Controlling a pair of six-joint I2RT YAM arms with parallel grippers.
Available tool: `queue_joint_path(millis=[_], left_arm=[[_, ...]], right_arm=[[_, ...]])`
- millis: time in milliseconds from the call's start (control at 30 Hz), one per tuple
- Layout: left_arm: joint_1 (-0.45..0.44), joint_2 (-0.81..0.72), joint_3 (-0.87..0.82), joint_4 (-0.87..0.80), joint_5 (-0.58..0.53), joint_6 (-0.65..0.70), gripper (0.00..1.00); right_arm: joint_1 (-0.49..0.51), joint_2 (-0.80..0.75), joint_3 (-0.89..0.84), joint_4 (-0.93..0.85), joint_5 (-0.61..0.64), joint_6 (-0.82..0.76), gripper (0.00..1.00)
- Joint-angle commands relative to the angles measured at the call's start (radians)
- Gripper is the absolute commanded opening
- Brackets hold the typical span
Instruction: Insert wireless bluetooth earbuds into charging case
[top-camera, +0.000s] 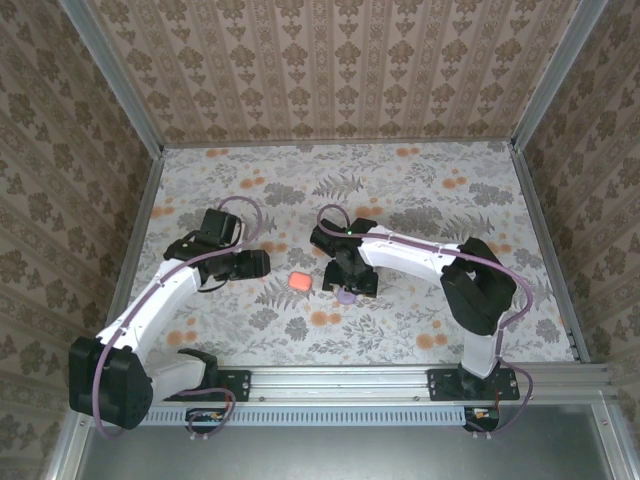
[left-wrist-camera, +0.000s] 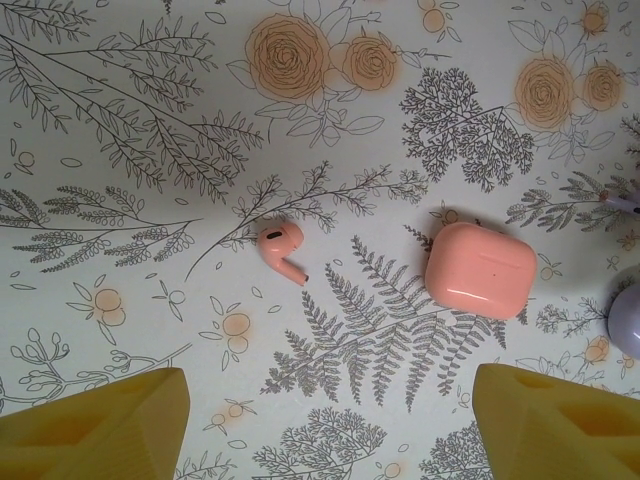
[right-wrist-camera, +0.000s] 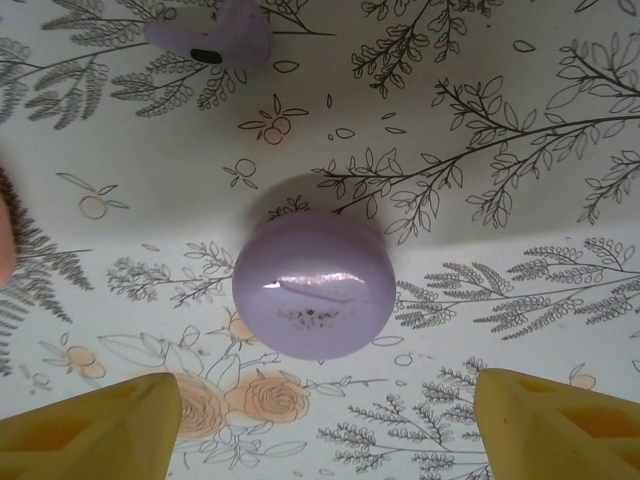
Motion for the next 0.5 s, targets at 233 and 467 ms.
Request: queue_joint_path(millis=[233, 467], left_arm=[[0.006, 0.022, -0.001, -0.005, 0.008, 0.016, 0.75], [0.015, 0.033, -0.008, -0.002, 0.007, 0.014, 0.75]], right_arm=[[-0.025, 0.081, 0.035, 0.011, -0.028, -0.035, 0.76], [-0.041, 0.138, 0.058, 0.02, -0.044, -0.05, 0.73]])
